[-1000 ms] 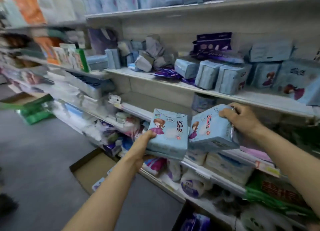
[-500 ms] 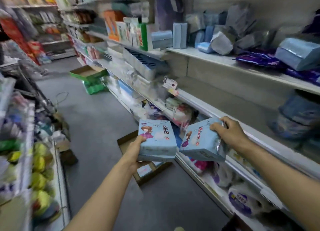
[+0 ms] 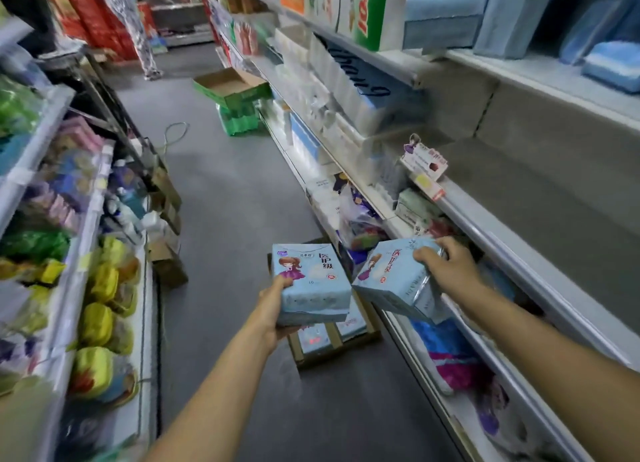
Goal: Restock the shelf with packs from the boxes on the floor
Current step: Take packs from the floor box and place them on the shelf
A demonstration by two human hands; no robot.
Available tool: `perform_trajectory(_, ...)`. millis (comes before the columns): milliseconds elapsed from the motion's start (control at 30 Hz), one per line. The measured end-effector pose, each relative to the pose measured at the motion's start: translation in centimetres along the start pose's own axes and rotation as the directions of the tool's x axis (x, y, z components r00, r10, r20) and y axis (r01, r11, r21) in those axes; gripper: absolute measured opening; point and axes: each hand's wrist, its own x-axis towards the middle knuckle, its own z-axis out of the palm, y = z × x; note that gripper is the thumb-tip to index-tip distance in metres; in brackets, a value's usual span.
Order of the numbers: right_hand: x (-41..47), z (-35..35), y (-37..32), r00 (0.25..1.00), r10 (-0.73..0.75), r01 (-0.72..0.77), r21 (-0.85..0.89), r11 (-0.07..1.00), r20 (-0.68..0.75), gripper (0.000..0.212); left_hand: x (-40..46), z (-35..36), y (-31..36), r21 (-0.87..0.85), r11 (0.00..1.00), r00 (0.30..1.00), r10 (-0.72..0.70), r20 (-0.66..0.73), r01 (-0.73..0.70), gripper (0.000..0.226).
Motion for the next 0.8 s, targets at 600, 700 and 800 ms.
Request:
perform_trajectory(600, 22.4, 17.6, 9.7, 0.943, 0.329, -0.328, 0.017, 0.944, -0.043, 0.023, 27.5, 0.5, -0.6, -0.033, 0.957, 0.95, -0.291, -0.109, 0.289, 0.041)
perform_trajectory(700, 25.5, 20.2, 10.7, 0.936, 0.35, -0.348, 0.037, 0.937, -0.047, 0.023, 31.9, 0.9, -1.8, -0.012, 0.946, 0.941, -0.324, -0.104, 0.324, 0.038)
perform_trajectory(800, 28.5, 22.6, 11.7, 0.927, 0.372, -0.372, 0.025, 0.928, -0.051, 0.023, 35.5, 1.3, -3.2, -0.001, 0.933, 0.93, -0.36, -0.07, 0.361, 0.044)
